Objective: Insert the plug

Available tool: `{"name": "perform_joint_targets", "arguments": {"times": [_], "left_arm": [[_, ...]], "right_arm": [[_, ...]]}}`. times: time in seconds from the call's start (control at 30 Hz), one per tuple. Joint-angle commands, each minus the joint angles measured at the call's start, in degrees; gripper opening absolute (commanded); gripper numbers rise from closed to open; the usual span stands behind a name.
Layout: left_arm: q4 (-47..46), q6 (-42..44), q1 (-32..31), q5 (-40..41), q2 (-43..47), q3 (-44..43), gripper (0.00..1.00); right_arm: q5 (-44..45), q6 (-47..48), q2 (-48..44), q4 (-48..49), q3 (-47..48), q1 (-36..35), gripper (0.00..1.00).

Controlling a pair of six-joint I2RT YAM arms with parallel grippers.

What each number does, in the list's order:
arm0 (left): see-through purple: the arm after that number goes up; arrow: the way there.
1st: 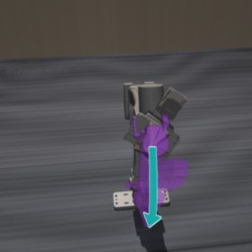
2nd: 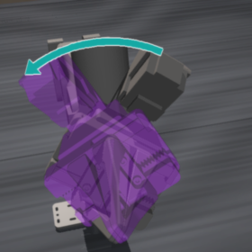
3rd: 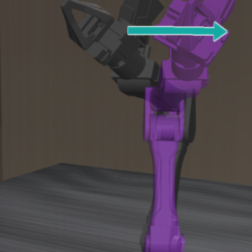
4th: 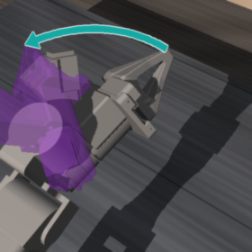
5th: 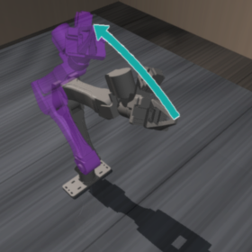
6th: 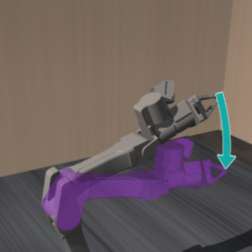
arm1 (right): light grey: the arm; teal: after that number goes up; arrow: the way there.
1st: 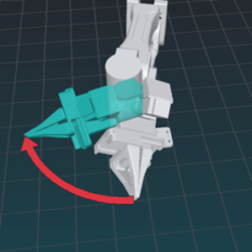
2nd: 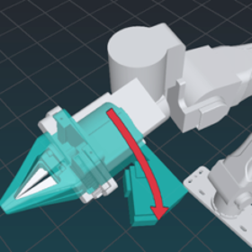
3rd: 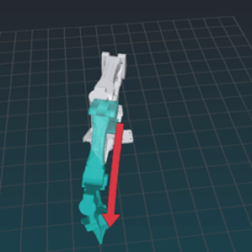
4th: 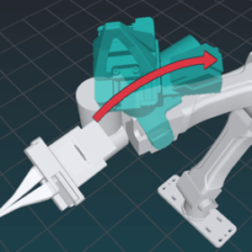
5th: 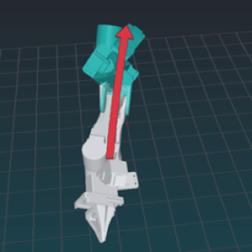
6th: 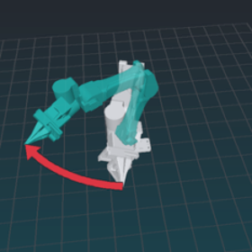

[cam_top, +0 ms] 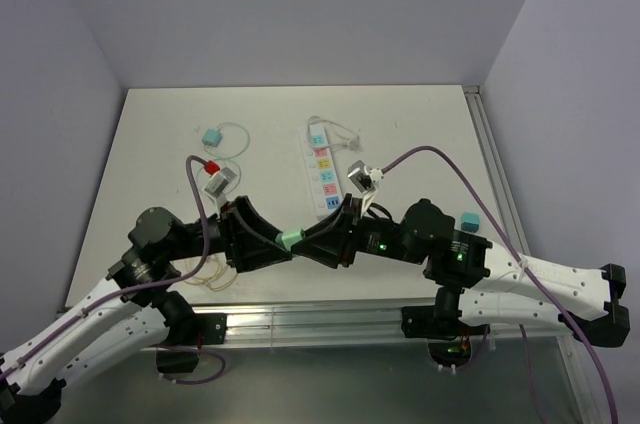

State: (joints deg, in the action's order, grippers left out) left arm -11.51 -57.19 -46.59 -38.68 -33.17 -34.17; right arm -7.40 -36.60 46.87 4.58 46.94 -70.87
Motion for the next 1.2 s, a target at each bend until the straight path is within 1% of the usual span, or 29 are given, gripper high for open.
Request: {"name": "perform_joint_targets", "arguments": {"times": [0.0,0.03,0.07,0.1,0.13,0.2,0.23,0.27,0.3,0.37,0.4,0.47,0.5,0.6,0.73,0.77,0.8,0.83,0.87,0.9,0.93,0.97,1.03,1.1,1.17], "left_arm": [[18.24,6.03,-0.08,16.28,1.0,-7.21,0.79],[21.93,6.91,-0.17,19.22,1.96,-8.27,0.86],[24.49,8.13,-0.17,21.86,2.49,-9.84,0.99],[28.78,8.49,-0.17,24.85,3.02,-10.38,0.99],[30.47,8.67,-0.08,29.66,4.33,-11.0,0.99],[35.21,8.93,-0.08,34.52,5.65,-12.23,0.99],[36.72,9.2,-0.17,36.55,6.79,-12.75,0.99],[38.47,9.2,-0.08,40.92,7.32,-13.98,0.99],[41.1,8.94,-0.08,42.96,7.94,-14.51,1.0],[42.62,8.85,-0.08,47.18,9.78,-15.3,1.0],[42.88,9.02,-0.17,47.81,10.49,-15.31,0.99],[42.27,9.55,-0.17,48.52,12.77,-14.52,0.99],[41.92,9.64,-0.08,48.69,14.0,-14.08,0.99],[41.92,9.46,-0.08,49.13,15.06,-13.11,0.98],[42.71,9.64,-0.08,49.4,15.24,-12.32,0.98],[42.88,9.64,-0.17,49.31,15.15,-12.23,0.98],[42.97,9.64,-0.08,49.22,14.98,-12.15,0.98],[42.97,9.73,-0.08,49.14,14.97,-11.8,0.98],[43.06,9.64,-0.08,49.13,14.97,-11.62,0.98],[42.89,9.64,-0.08,49.13,14.89,-11.53,0.98],[42.8,9.64,-0.17,49.22,14.97,-11.18,0.98],[42.71,9.64,-0.08,49.31,14.97,-11.09,0.98],[42.36,9.99,-0.08,49.75,14.71,-11.0,0.98],[42.1,10.25,-0.08,50.36,14.27,-11.0,0.98],[41.92,10.78,-0.17,51.15,13.84,-11.09,0.98]], "right_arm": [[6.76,2.06,1.64,-5.44,4.82,-0.5,0.0],[8.87,2.23,2.17,-7.46,5.87,-0.32,0.0],[10.81,2.32,2.95,-11.13,6.93,-0.15,0.0],[15.09,2.41,4.61,-13.08,9.11,0.03,0.0],[17.05,2.41,5.59,-14.93,10.35,0.29,0.0],[23.18,2.24,9.27,-20.56,13.96,0.73,0.0],[25.05,1.97,10.59,-22.4,15.28,1.0,0.0],[26.2,1.88,11.83,-25.47,16.51,1.87,0.0],[26.82,1.62,14.45,-26.98,18.52,2.75,0.0],[28.31,1.97,17.36,-31.35,21.59,5.12,0.0],[28.4,2.32,20.86,-32.86,22.75,8.09,0.0],[27.0,3.72,24.56,-35.76,25.81,11.7,0.0],[26.56,4.6,28.24,-36.56,26.97,15.03,0.0],[26.11,6.89,35.2,-37.97,30.75,20.14,0.0],[24.8,10.23,43.46,-38.68,36.2,24.02,0.0],[26.11,10.84,45.13,-39.12,38.99,24.55,0.0],[26.73,12.07,48.8,-39.82,40.67,24.9,0.0],[27.0,12.86,50.75,-40.78,42.43,25.86,0.0],[27.26,14.44,52.78,-42.7,46.54,26.22,0.0],[27.0,15.41,56.54,-43.25,48.23,26.66,0.0],[27.17,15.94,58.23,-43.69,49.9,27.36,0.0],[27.61,16.38,61.46,-45.26,53.31,27.71,0.0],[27.79,16.91,64.03,-46.41,56.23,28.33,0.0],[26.48,17.53,65.89,-45.19,57.47,29.65,0.0],[22.62,17.79,66.77,-43.44,57.74,31.48,0.0]]}}
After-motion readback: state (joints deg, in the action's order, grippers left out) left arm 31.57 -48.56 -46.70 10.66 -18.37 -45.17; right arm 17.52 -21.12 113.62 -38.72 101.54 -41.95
